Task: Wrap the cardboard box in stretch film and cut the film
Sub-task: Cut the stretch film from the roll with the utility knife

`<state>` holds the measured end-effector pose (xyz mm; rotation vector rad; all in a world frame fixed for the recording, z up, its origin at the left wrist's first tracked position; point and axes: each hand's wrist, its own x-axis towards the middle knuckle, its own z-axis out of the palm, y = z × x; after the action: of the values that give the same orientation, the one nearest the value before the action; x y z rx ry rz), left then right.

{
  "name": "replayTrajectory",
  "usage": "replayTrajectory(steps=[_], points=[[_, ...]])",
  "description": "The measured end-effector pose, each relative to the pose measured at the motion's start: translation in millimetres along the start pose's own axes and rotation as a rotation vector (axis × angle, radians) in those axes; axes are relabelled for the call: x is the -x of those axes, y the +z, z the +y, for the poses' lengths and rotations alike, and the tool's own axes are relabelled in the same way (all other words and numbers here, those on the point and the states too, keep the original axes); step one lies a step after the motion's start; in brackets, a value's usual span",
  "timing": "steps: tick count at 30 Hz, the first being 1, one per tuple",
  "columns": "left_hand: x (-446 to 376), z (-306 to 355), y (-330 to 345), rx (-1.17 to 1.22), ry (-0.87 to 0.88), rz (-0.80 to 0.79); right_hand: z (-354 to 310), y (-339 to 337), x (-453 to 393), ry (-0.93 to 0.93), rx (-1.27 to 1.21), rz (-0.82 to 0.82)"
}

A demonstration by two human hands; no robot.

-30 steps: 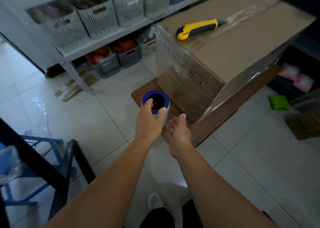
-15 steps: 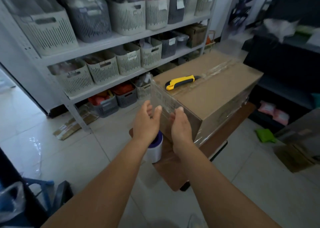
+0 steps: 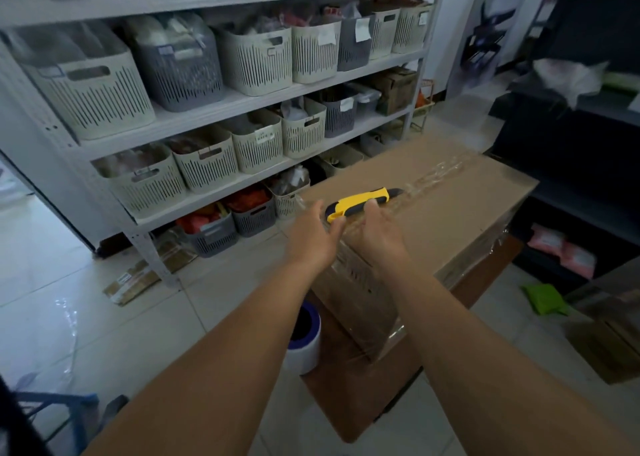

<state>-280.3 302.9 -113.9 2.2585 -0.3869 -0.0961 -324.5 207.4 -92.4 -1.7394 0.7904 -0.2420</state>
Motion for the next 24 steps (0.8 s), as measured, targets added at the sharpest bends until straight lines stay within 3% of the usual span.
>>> replayTrajectory(steps=[6,10,16,20,24], points=[[-49.4,4.9,24.4,-0.259,0.004,-0.104,3.1,2.2,-54.0,0.079,0.029,-0.073],[-69.1,-0.5,37.2,-0.398,0.023,-0.069,4.4,4.9,-78.4,0.113,0.007,-0.043],[-66.4,-7.3,43.8,-0.144,0.025,0.061,0.5,13.2,-93.7,0.171,-0.067,-0.026],[-47.4,-8.3,44.1,-0.036,0.171,0.136,-7.9,14.2,-97.3,0.226,-0.12,-0.04],[-27.0,-7.2,42.8,-0.085,0.398,0.157,-0.6,22.6,-95.7,0.246,-0.162,-0.004]])
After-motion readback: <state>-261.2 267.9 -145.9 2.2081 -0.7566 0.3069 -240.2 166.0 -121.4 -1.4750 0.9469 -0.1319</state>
